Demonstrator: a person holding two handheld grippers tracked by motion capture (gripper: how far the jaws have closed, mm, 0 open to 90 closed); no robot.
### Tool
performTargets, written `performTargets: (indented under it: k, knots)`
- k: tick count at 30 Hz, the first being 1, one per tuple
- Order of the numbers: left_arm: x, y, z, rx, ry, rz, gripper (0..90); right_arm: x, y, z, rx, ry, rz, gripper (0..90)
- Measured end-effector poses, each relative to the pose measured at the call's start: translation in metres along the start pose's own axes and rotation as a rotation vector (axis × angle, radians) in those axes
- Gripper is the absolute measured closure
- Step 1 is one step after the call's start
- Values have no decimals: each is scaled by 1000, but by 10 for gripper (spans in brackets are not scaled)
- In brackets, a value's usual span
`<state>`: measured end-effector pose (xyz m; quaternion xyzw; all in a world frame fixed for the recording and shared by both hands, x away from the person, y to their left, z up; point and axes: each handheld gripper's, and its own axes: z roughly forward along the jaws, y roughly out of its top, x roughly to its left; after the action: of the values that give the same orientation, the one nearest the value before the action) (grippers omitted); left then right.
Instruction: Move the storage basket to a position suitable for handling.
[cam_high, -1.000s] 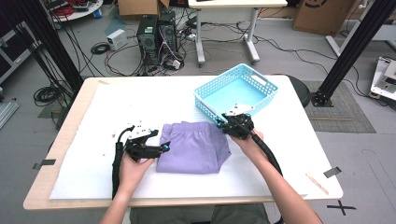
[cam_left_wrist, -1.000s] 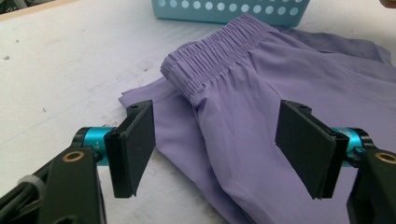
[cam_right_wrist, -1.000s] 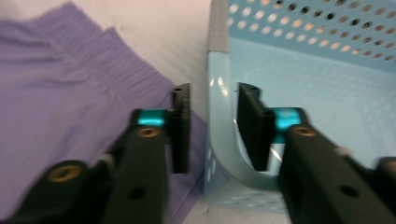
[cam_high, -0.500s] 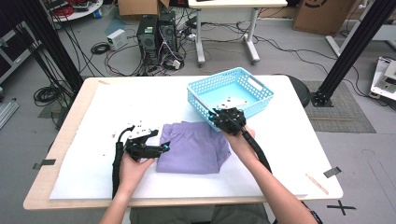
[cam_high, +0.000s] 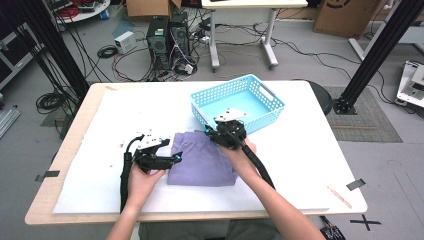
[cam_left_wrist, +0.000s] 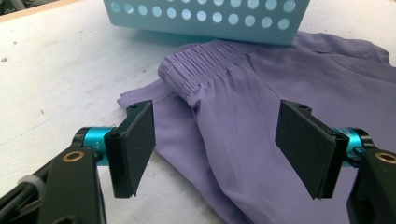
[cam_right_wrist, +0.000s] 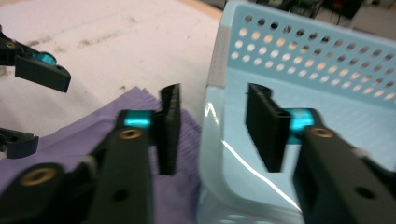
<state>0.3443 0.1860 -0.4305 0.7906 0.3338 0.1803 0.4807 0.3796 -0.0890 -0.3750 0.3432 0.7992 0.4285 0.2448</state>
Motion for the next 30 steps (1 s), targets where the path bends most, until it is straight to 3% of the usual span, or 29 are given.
performTargets:
  k: [2,3,5,7,10,11,14,15,16,22,23,24,27,28,30]
  knots:
    - [0,0,0,-2,0,-1,287,-3,0,-4,-22,-5,-9,515]
    - [-2,1,-1,-5,-1,5,286,-16,-2,-15,-77,-8,-29,450]
    - [-4,2,-1,-13,-6,6,287,-34,-5,-24,-103,3,-14,414]
    - [-8,5,-1,-25,-14,8,287,-63,-13,-34,-120,-29,12,390]
    - [-11,8,0,-36,-24,11,287,-104,-28,-47,-119,-71,61,365]
    - [-13,9,1,-41,-24,5,287,-104,-28,-47,-119,-71,61,365]
    - [-18,13,4,-51,-26,12,287,-143,-48,-57,-110,-120,101,354]
    - [-22,16,6,-62,-31,13,287,-160,-57,-62,-103,-130,136,351]
    - [-24,17,8,-70,-34,8,287,-169,-61,-64,-102,-134,152,344]
    - [-35,28,18,-87,-53,21,286,-207,-85,-69,-82,-123,180,342]
    - [-37,30,20,-93,-50,25,286,-207,-85,-69,-82,-123,180,342]
    - [-40,31,22,-94,-49,29,286,-218,-94,-66,-61,-110,191,342]
    - [-43,37,31,-72,-55,34,286,-230,-105,-58,-32,-96,202,343]
    - [-44,41,37,-71,-75,21,286,-233,-106,-55,-29,-90,201,346]
    - [-45,43,40,-72,-79,16,287,-237,-108,-49,-28,-58,197,355]
